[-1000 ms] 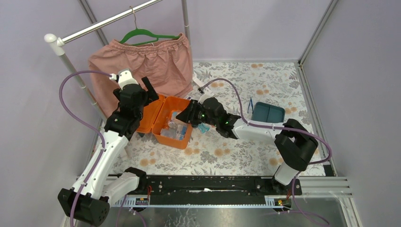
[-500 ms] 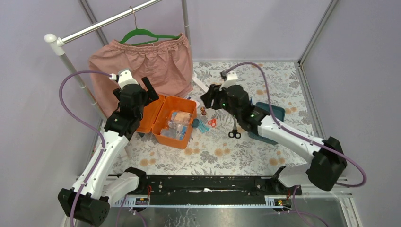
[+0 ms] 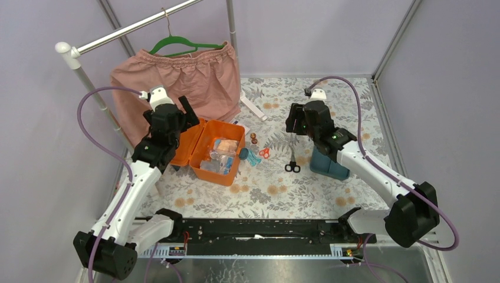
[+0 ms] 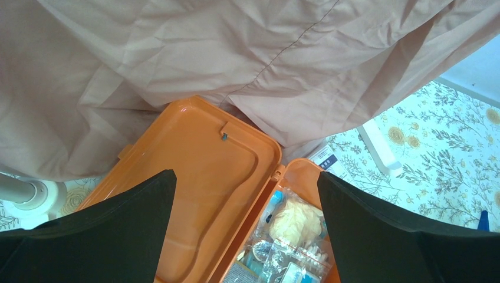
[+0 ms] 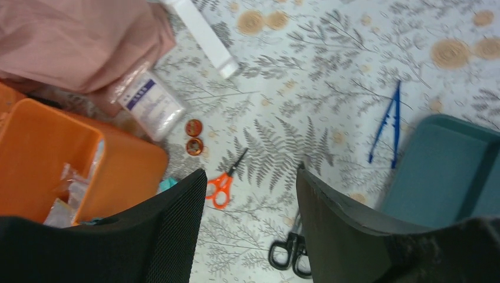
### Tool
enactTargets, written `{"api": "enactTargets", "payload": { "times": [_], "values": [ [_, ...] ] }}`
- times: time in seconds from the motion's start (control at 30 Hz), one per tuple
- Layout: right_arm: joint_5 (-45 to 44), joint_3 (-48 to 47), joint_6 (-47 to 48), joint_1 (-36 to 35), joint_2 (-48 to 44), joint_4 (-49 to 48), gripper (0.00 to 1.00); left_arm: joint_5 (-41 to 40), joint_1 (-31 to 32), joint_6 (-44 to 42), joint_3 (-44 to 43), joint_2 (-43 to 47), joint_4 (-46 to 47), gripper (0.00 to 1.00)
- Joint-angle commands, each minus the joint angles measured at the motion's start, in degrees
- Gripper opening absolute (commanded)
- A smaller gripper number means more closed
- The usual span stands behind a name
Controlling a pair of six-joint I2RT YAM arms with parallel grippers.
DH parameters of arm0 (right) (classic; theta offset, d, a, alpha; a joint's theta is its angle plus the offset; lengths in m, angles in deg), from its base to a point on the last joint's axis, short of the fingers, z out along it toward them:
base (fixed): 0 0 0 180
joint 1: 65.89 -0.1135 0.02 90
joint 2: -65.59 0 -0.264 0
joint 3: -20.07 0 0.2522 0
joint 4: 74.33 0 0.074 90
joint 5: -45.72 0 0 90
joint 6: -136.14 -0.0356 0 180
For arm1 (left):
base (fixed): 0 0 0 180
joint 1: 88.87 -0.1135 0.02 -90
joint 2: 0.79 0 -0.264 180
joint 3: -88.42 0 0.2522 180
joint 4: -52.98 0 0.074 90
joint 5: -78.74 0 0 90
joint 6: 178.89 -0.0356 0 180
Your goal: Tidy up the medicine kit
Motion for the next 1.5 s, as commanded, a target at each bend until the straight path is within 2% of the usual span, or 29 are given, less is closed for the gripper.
{"api": "enactTargets", "payload": {
  "times": [0.0,0.23,0.6,0.77,1.23,1.47],
  "values": [
    [-1.57,-0.8,-2.4,2.95,0.65,6.03,0.66,0.71,-0.35,0.5,0.43,0.0,1.84,0.99],
    [2.31,-3.97,-4.01,5.87,5.82,12.59,0.67,0.82,-0.35,0.47,0.44,0.23,1.84,0.99],
    [7.96,-9.86,2.73,5.98,14.89,21.38,0.65,0.97,-0.31,0.41,0.61,0.55,1.93,0.99],
    [8.93,-10.27,3.04,6.01,18.55,22.16,0.6,0.98,-0.13,0.32,0.59,0.39,1.93,0.99],
    [9.34,-10.01,2.65,5.43,28.52,21.48,0.58,1.34,-0.08,0.31,0.61,0.18,2.1,0.99],
    [9.01,-10.08,2.62,4.26,31.57,21.44,0.51,1.31,-0.09,0.28,0.61,0.16,2.11,0.99]
  ]
}}
